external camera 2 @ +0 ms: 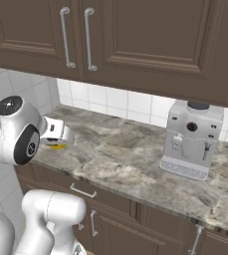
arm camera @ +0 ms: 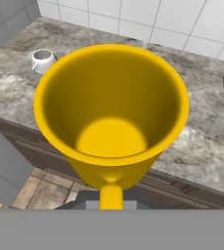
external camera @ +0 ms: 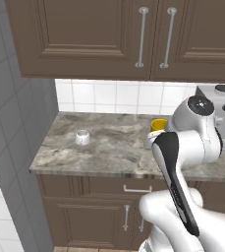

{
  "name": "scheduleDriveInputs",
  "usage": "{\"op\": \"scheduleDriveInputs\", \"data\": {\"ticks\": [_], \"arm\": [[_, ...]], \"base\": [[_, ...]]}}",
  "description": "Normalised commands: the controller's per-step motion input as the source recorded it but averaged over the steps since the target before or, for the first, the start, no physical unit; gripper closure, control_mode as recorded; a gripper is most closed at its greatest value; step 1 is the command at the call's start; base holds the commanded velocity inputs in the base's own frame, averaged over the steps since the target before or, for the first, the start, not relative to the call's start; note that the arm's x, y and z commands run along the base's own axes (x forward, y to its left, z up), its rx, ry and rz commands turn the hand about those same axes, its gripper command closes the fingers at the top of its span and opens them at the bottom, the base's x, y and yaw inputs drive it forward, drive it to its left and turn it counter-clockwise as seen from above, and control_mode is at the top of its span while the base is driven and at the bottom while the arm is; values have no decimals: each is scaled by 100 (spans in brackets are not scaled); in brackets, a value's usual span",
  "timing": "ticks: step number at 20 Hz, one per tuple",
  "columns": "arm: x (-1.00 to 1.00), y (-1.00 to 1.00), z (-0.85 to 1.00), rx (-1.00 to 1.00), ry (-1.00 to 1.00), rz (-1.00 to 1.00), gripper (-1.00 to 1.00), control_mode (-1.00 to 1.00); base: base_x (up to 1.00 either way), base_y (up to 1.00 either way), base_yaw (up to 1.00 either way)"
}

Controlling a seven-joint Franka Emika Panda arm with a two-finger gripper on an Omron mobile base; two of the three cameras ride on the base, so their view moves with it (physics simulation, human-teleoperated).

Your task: Clear the mugs and bowl far away from the sink.

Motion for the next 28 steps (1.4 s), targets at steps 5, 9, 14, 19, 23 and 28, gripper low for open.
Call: {"op": "scheduleDriveInputs", "data": {"ticks": [5, 9, 14, 19, 23, 28], "arm": [[44, 0, -47, 0, 0, 0, 100, -100], [55, 0, -51, 0, 0, 0, 100, -100], [67, 0, -42, 1, 1, 0, 100, -100], [71, 0, -33, 2, 2, 0, 100, -100], [54, 0, -19, 0, 0, 0, 100, -100], [46, 0, -7, 0, 0, 0, 100, -100]], "base": [[0, 0, 0], [0, 0, 0], [0, 0, 0], [0, 0, 0], [0, 0, 0], [0, 0, 0]]}}
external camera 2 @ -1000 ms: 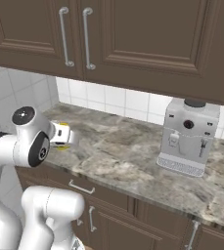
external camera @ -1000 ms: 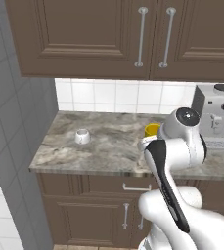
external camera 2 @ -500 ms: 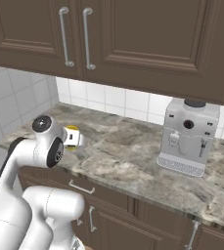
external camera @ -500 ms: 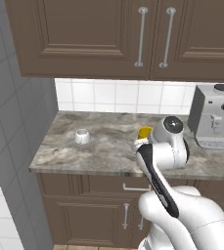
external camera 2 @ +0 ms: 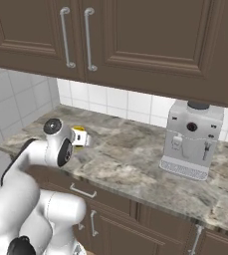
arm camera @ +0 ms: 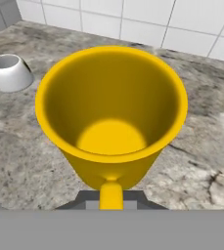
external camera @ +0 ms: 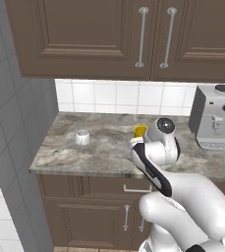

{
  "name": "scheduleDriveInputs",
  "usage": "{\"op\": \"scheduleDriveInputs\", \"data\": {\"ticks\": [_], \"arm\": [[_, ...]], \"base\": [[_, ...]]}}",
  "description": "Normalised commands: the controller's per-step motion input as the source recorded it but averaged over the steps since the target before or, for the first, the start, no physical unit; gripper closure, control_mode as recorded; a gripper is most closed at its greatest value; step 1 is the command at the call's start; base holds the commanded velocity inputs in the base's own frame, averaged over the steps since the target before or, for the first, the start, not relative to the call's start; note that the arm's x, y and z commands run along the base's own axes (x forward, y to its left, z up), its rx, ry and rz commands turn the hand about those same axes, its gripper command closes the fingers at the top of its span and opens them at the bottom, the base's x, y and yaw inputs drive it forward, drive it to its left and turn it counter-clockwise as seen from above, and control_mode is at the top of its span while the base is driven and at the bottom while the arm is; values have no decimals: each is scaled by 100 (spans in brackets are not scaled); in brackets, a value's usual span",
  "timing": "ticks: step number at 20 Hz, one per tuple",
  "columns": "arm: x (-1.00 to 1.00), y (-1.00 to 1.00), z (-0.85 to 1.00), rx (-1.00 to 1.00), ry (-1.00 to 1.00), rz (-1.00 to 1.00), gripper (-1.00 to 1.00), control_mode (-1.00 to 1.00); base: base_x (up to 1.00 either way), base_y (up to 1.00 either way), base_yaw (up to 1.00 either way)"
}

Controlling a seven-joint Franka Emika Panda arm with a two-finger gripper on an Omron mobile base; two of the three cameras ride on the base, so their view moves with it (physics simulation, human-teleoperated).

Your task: Clear the mugs and bowl far away from the sink.

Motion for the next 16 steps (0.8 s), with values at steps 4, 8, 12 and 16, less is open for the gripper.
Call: {"op": "scheduleDriveInputs", "data": {"ticks": [4, 8, 12, 16], "arm": [[44, 0, -6, 0, 1, 0, 100, -100], [38, 0, -9, 0, 2, 0, 100, -100], [38, 0, -22, 0, 0, 0, 100, -100], [36, 0, -28, 0, 0, 0, 100, -100]], "base": [[0, 0, 0], [0, 0, 0], [0, 0, 0], [0, 0, 0]]}}
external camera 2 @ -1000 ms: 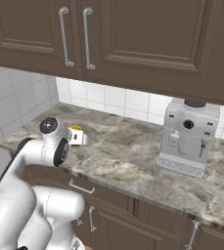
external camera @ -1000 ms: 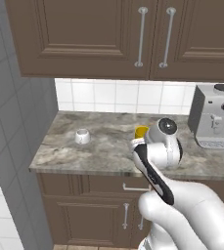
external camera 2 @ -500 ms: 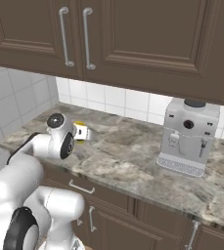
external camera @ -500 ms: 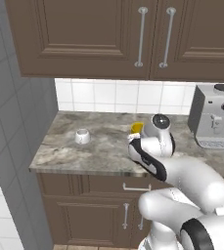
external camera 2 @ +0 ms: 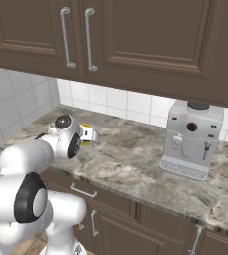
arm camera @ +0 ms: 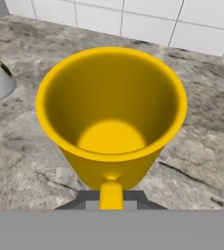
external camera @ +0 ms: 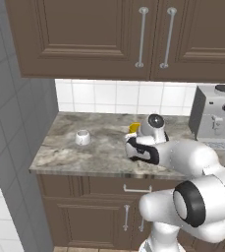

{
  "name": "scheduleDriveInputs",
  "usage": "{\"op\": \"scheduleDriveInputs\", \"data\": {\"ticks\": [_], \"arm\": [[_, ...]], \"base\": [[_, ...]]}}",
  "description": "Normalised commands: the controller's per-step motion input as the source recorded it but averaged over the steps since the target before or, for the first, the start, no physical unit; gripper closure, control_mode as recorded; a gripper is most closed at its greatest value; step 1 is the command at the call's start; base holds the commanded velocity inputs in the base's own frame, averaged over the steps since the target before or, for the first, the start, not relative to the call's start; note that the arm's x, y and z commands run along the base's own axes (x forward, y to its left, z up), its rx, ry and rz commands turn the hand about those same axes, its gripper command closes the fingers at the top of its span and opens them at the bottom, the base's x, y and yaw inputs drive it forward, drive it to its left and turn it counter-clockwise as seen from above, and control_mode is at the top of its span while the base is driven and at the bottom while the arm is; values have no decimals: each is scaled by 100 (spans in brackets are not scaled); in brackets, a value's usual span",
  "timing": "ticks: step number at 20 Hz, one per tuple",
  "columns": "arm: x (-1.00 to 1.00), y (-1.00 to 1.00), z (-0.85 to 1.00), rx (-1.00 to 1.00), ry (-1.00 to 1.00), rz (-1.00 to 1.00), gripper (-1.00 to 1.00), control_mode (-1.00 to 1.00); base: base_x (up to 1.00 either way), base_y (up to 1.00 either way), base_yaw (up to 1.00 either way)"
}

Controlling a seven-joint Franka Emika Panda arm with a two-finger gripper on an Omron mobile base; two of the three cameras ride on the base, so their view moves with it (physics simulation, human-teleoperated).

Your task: Clear the mugs and bowl far away from the sink.

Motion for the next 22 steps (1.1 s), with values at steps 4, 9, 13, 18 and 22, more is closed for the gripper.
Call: {"op": "scheduleDriveInputs", "data": {"ticks": [4, 9, 13, 18, 22], "arm": [[35, 0, -35, 0, 1, 0, 100, -100], [31, 0, -38, 0, 1, 0, 100, -100], [31, 0, -36, 0, 1, 0, 100, -100], [30, 0, -36, 0, 0, 0, 100, -100], [23, 0, -42, 0, 0, 0, 100, -100]], "base": [[0, 0, 0], [0, 0, 0], [0, 0, 0], [0, 0, 0], [0, 0, 0]]}}
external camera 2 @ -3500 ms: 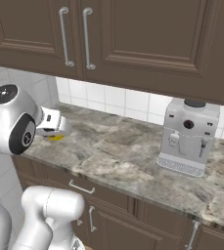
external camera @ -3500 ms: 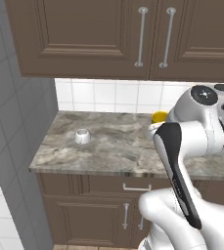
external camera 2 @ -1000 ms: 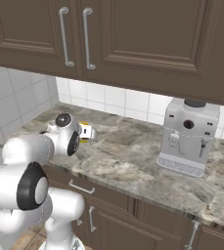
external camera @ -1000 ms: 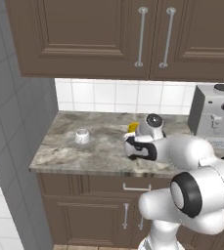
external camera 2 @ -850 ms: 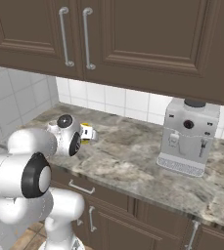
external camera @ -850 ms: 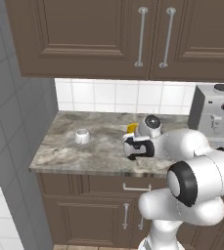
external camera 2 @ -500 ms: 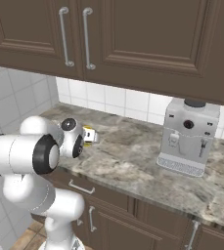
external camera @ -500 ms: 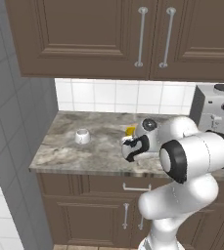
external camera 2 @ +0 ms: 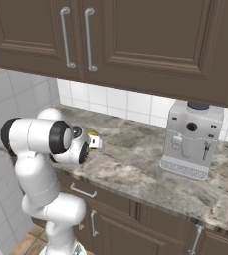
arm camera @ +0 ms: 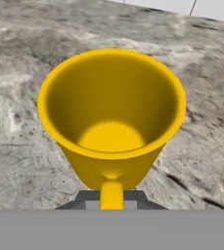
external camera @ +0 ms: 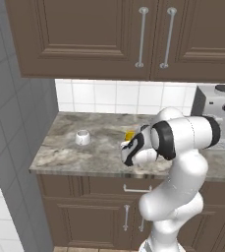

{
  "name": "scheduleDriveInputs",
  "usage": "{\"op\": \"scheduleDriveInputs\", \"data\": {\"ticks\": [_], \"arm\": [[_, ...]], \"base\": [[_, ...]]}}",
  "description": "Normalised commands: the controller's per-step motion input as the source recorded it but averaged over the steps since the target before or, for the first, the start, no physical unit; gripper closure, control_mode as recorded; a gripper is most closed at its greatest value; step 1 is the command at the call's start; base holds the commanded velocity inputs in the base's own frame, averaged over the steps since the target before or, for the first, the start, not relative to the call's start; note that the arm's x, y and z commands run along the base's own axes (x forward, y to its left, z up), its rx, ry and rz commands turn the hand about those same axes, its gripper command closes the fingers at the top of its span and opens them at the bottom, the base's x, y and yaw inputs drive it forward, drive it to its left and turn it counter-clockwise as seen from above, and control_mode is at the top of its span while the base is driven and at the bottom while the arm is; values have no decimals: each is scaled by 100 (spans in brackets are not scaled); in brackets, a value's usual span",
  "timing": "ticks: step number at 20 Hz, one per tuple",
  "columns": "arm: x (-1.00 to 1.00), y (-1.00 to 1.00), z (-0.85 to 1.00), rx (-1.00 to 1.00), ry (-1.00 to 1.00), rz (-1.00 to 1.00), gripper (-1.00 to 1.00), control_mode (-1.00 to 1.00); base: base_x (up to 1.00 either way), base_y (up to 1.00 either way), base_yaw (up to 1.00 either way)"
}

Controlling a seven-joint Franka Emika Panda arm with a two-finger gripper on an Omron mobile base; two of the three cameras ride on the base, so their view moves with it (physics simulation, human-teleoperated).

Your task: Clear the mugs and bowl far away from the sink.

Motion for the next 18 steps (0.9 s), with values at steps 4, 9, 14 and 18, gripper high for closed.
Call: {"op": "scheduleDriveInputs", "data": {"ticks": [4, 9, 14, 18], "arm": [[20, 0, -41, 0, 0, 0, 100, -100], [13, 0, -29, 0, 0, 0, -100, -100], [-1, 0, 8, 0, -1, 0, -100, -100], [-5, -1, 25, 0, -1, 0, -100, -100]], "base": [[0, 0, 0], [0, 0, 0], [0, 0, 0], [0, 0, 0]]}}
